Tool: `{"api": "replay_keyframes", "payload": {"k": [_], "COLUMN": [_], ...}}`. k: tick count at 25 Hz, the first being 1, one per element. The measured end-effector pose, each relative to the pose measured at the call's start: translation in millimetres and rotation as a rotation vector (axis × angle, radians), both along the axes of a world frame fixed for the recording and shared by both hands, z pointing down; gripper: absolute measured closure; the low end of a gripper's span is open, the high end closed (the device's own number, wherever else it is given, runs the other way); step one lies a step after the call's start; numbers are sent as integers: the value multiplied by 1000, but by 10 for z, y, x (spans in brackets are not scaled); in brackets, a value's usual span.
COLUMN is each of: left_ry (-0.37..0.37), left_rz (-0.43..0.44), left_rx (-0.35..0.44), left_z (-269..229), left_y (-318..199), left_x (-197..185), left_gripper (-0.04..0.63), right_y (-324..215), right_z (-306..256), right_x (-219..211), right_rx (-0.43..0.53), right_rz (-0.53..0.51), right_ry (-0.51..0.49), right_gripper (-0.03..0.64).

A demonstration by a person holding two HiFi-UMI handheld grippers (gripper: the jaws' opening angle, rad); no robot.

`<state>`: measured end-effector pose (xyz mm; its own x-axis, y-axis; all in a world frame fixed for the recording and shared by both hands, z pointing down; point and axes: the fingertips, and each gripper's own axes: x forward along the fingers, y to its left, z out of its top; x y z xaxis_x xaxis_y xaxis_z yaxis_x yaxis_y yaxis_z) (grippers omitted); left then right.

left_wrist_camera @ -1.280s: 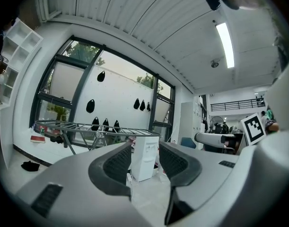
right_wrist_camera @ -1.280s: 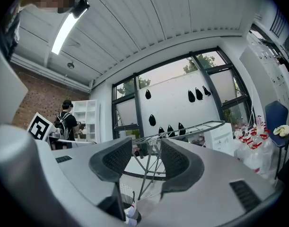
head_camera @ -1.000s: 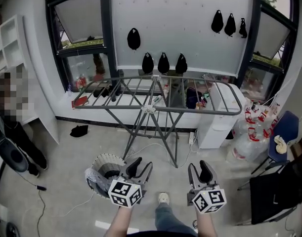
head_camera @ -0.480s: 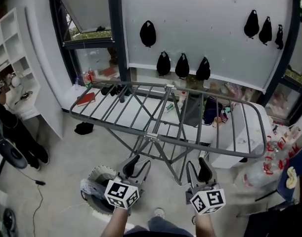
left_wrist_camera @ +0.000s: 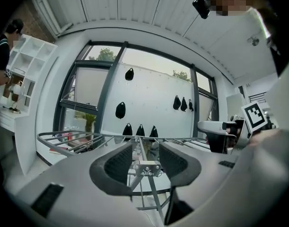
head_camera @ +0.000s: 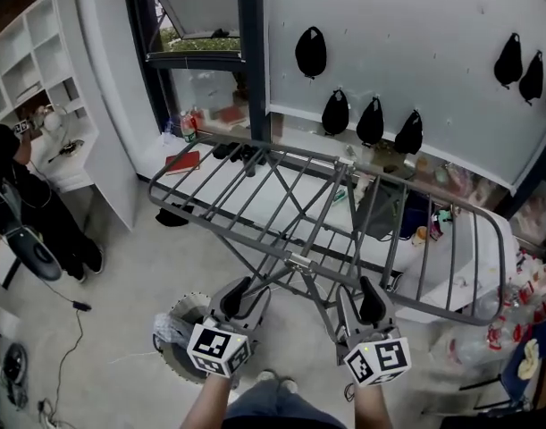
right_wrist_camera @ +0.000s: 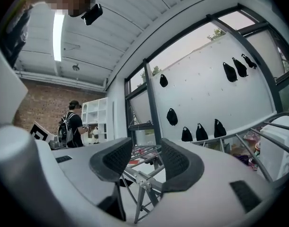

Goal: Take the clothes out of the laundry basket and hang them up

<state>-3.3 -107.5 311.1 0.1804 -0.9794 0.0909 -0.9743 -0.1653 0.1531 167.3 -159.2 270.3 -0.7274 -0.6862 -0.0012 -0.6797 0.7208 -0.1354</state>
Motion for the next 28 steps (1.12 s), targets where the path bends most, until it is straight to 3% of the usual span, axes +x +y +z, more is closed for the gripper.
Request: {"api": "replay_keyframes", "payload": {"k": [12,20,28], "left_ry": [-27,-29,1], "left_rz": [-75,-309,-595], "left_rx": [5,-15,-82], "left_z": [29,134,422], "left_y": [-2,583,1657], "left_x": [-403,-1152,-1936], "left_gripper": [414,414,414], "right_y": [-112,126,754], "right_z": [47,83,306], "right_x": [-361,-1263,-2329], "right_rx": [6,17,-16], "right_rz": [-61,-298,-579], "right_ry": [-6,13,43], "right_gripper": [439,439,439]}}
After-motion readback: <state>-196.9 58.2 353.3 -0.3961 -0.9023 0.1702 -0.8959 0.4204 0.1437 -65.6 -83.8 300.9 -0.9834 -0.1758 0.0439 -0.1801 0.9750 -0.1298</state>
